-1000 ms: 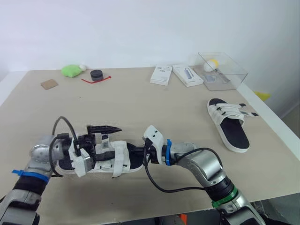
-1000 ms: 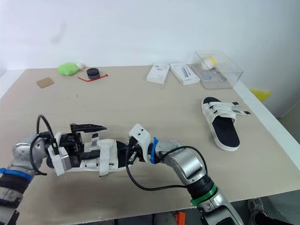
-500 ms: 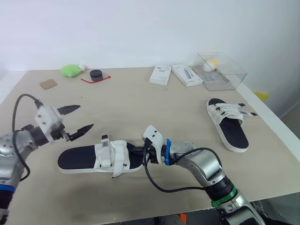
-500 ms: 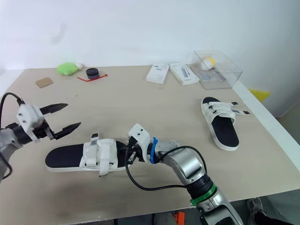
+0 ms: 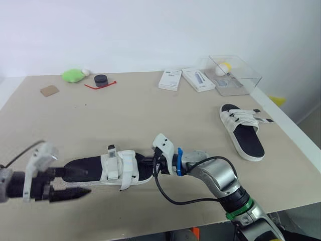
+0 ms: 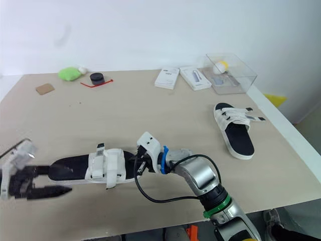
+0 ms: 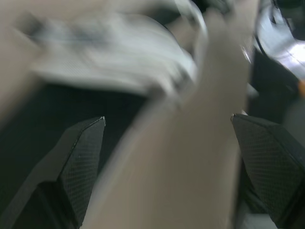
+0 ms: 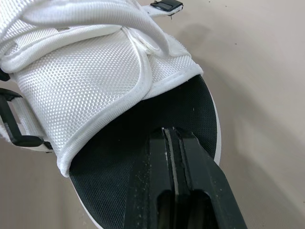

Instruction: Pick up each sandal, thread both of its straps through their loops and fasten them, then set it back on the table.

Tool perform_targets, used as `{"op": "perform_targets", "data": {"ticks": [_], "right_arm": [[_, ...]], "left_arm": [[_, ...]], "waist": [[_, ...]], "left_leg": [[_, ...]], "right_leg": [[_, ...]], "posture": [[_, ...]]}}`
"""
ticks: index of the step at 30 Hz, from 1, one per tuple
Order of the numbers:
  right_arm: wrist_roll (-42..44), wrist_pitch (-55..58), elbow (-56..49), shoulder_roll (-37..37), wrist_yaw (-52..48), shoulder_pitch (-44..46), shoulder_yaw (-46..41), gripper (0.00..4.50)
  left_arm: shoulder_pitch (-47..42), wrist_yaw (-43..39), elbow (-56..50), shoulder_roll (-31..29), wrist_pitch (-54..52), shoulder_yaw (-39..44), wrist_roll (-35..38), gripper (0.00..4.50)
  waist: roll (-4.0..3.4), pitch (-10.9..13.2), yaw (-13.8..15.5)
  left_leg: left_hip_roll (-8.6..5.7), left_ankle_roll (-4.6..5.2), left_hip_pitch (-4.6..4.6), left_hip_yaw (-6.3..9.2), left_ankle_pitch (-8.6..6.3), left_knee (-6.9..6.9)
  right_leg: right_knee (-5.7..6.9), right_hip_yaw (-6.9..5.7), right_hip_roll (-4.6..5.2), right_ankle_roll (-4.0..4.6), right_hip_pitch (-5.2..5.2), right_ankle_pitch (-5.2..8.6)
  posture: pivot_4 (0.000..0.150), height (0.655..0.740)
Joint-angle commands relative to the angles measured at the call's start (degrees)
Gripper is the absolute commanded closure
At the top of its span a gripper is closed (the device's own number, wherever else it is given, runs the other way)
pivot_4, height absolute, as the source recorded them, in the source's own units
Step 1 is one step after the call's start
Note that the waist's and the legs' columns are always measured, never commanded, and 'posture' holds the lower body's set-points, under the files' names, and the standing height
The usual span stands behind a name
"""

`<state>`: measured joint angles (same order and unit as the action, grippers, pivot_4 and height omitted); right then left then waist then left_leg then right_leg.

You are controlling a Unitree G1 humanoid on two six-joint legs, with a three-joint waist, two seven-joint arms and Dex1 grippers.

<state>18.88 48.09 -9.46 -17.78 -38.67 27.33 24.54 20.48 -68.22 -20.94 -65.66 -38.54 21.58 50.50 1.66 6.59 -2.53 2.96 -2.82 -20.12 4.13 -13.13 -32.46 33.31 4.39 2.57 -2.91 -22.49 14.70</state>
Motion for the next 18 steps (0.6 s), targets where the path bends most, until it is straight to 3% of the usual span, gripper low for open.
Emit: {"op": "perform_targets", "data": {"ticks": [1,4,18], "right_arm": [[-1.86,1.25,2.07,-1.29,0.45,-0.80,0.42,4.50],[-1.66,1.60,1.53,-1.42,0.53,-1.01,0.29,4.50],[-1.43,2.32,0.85,-2.01,0.52,-1.11,0.15,4.50]], "left_arm": [[-0.53,0.83,-5.34,2.50,1.92,-3.40,-2.45,0.13],[-3.34,4.51,-5.64,6.77,6.60,-8.85,-9.75,0.13],[-12.23,12.98,-9.35,18.68,1.48,-18.04,-9.80,0.13]], "waist": [[-0.01,0.01,0.00],[-0.08,0.05,0.00],[-0.03,0.10,0.13]], "left_leg": [[0.00,0.00,-0.01,-0.04,0.00,0.00],[-0.01,-0.07,-0.02,-0.17,-0.03,-0.01],[-0.07,0.13,-0.06,-0.21,0.09,-0.17]], "right_leg": [[-0.02,0.00,0.03,0.00,0.00,0.00],[-0.18,0.00,0.13,0.00,0.00,0.00],[-0.12,0.05,0.11,-0.03,0.10,-0.02]], "posture": [[0.150,0.7400],[0.150,0.7400],[0.150,0.7400]]}}
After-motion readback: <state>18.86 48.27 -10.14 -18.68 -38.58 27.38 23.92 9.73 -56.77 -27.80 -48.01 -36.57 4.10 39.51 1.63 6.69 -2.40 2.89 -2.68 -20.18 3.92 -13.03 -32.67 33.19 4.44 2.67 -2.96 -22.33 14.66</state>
